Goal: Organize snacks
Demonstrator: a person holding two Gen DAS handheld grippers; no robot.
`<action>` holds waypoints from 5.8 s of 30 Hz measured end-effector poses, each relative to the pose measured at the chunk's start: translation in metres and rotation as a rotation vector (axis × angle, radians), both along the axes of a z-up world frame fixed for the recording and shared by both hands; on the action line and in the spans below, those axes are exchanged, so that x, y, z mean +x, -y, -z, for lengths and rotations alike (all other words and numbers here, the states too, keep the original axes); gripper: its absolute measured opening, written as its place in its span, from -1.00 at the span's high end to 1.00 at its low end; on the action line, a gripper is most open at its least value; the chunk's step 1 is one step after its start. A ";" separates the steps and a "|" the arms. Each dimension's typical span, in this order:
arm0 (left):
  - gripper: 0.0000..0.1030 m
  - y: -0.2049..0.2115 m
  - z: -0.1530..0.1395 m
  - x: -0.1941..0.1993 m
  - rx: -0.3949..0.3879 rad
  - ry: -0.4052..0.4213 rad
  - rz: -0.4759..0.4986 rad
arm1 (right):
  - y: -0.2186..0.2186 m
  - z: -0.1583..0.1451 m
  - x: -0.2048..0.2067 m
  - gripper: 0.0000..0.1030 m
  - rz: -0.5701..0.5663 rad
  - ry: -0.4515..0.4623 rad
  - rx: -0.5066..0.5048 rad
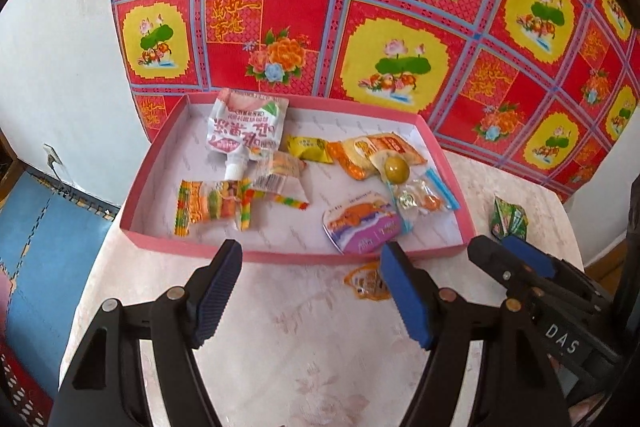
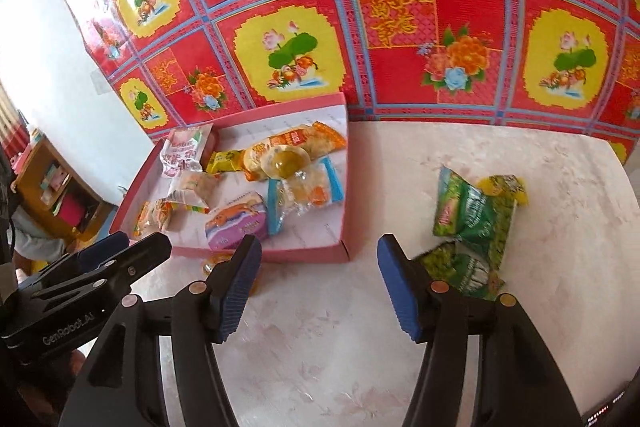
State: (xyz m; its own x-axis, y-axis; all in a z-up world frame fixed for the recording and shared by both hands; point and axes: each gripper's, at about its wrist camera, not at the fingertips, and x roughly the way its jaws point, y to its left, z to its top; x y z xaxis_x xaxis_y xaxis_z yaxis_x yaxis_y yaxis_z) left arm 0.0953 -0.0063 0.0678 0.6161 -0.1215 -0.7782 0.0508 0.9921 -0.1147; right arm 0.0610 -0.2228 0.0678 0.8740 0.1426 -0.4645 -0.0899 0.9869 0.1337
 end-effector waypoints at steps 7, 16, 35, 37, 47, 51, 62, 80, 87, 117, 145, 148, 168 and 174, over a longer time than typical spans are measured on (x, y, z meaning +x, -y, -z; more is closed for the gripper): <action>-0.47 0.006 0.006 -0.007 -0.014 -0.033 0.001 | 0.009 0.005 -0.006 -0.20 0.036 -0.012 -0.015; -0.47 0.011 0.016 -0.009 -0.014 -0.067 -0.004 | 0.028 0.011 -0.010 -0.21 0.132 -0.012 -0.021; -0.47 0.018 0.043 -0.008 -0.017 -0.104 0.005 | 0.050 0.024 -0.001 -0.39 0.177 -0.019 0.006; -0.47 0.022 0.046 -0.008 -0.016 -0.100 0.014 | 0.052 0.025 -0.001 -0.39 0.174 -0.017 0.011; -0.45 0.045 0.068 0.000 0.041 -0.055 0.024 | 0.060 0.026 -0.009 -0.39 0.153 -0.023 0.046; -0.38 0.047 0.071 0.000 0.062 -0.031 0.017 | 0.062 0.028 -0.010 -0.39 0.163 -0.026 0.044; 0.20 0.037 0.070 -0.004 0.105 -0.002 -0.010 | 0.066 0.039 -0.001 -0.47 0.173 -0.047 0.032; 0.28 0.029 0.065 -0.004 0.051 -0.008 -0.001 | 0.060 0.044 -0.003 -0.22 0.195 -0.020 -0.039; 0.35 0.025 0.069 -0.006 0.032 -0.007 -0.004 | 0.050 0.046 -0.005 -0.04 0.149 -0.014 -0.022; 0.45 0.009 0.068 -0.014 -0.028 0.005 -0.002 | 0.053 0.038 -0.001 -0.25 0.066 0.024 0.030; 0.51 0.016 0.065 -0.023 0.036 0.015 0.031 | 0.038 0.036 0.018 0.10 0.155 -0.019 -0.079; 0.54 0.016 0.064 -0.024 0.018 0.007 0.034 | 0.040 0.036 0.017 0.24 0.172 -0.018 -0.073; 0.51 -0.002 0.052 -0.028 -0.017 -0.002 0.025 | 0.018 0.044 -0.003 0.72 -0.033 -0.028 -0.065; 0.17 -0.008 0.045 -0.035 -0.024 0.009 0.054 | 0.017 0.043 -0.006 0.51 -0.051 -0.032 -0.062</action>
State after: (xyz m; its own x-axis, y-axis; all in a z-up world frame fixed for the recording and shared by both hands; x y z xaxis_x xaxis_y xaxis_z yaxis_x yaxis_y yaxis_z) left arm 0.0601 0.0017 0.0223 0.6154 -0.1733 -0.7689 0.1056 0.9849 -0.1374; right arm 0.0545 -0.2398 0.0252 0.8511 0.1567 -0.5010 -0.1371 0.9876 0.0760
